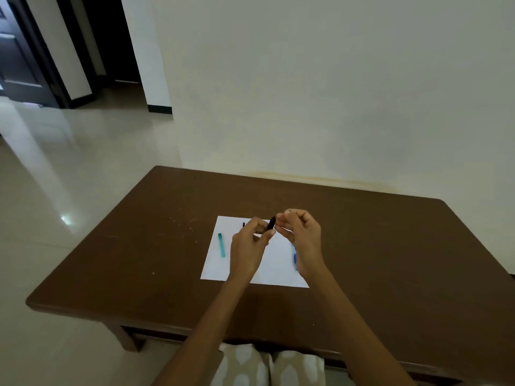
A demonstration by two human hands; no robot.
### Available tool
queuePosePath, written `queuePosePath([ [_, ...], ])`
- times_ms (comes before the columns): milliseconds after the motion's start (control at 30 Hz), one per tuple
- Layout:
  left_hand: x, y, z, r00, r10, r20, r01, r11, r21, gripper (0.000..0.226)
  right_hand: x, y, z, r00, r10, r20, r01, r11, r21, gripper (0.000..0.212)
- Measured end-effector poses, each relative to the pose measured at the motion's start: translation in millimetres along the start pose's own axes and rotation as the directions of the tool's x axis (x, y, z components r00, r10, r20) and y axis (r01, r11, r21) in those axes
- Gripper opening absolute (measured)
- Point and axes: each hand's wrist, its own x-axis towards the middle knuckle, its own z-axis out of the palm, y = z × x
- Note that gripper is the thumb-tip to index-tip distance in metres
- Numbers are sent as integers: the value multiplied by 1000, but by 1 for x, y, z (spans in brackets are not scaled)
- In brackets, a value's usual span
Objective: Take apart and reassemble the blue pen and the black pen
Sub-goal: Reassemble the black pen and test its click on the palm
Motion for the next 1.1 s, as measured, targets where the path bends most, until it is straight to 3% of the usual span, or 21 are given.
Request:
queuePosePath([
  [267,-8,4,-8,996,47,-70,-42,997,64,24,-9,-17,7,998,-18,60,16,999,32,9],
  [700,-6,-4,-4,996,39,-86,-31,995,91,24,-1,-2,5,997,-14,80,29,982,-186,11],
  [1100,-3,-18,-5,997,-15,-75,21,997,71,22,7,14,1,983,66,173,-16,961,-276,10],
])
